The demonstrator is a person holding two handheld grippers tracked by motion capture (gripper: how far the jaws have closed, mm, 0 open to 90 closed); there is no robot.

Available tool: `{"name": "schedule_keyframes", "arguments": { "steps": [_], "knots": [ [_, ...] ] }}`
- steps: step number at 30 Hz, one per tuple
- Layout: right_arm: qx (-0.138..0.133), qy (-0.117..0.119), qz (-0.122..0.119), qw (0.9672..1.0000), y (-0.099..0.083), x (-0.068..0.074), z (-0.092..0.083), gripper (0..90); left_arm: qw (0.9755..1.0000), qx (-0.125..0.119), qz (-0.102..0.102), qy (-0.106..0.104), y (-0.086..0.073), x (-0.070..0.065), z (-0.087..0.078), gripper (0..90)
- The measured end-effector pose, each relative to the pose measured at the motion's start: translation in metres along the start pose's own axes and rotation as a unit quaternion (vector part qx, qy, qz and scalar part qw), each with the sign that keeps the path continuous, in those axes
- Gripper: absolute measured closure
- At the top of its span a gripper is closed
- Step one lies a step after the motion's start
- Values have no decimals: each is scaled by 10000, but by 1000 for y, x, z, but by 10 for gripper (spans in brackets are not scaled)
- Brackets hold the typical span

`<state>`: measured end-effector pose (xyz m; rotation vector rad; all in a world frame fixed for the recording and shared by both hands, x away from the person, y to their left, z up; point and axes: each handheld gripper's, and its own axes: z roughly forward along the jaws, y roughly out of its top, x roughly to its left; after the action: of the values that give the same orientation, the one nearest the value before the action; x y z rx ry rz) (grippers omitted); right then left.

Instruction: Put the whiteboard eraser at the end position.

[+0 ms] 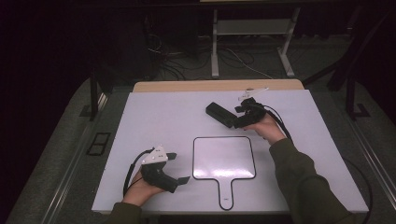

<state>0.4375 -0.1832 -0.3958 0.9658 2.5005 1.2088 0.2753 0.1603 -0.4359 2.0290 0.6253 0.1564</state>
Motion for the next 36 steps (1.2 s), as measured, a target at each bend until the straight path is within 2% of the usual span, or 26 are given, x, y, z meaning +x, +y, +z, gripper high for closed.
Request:
{"name": "schedule_keyframes", "arguments": {
  "steps": [4,6,15,18,23,25,28,32,36],
  "knots": [
    [-56,-13,-12,10000,-8,7,-7,190,10000,-2,14,-12,0,0,0,0],
    [-73,59,58,9999,-13,10,-11,191,10000,0,20,-14,0,-1,0,0],
    [-238,152,23,9996,-34,23,-27,192,10000,10,23,-15,0,-1,1,0],
    [-257,134,-49,9996,-39,26,-31,184,10000,9,20,-9,0,-1,1,0],
    [-293,125,-30,9995,-50,30,-38,184,10000,-5,22,0,-1,-1,0,0],
    [-381,82,-86,9992,-56,32,-42,185,10000,-23,15,2,-1,-1,-1,0],
    [-389,142,-31,9991,-65,35,-48,184,10000,-28,13,1,-1,-1,-1,0],
    [-365,18,-46,9993,-75,39,-55,184,10000,-14,11,-1,0,-2,-1,0],
    [-390,-7,-8,9992,-85,43,-63,183,10000,-9,19,-6,0,-2,0,0]
  ]
}}
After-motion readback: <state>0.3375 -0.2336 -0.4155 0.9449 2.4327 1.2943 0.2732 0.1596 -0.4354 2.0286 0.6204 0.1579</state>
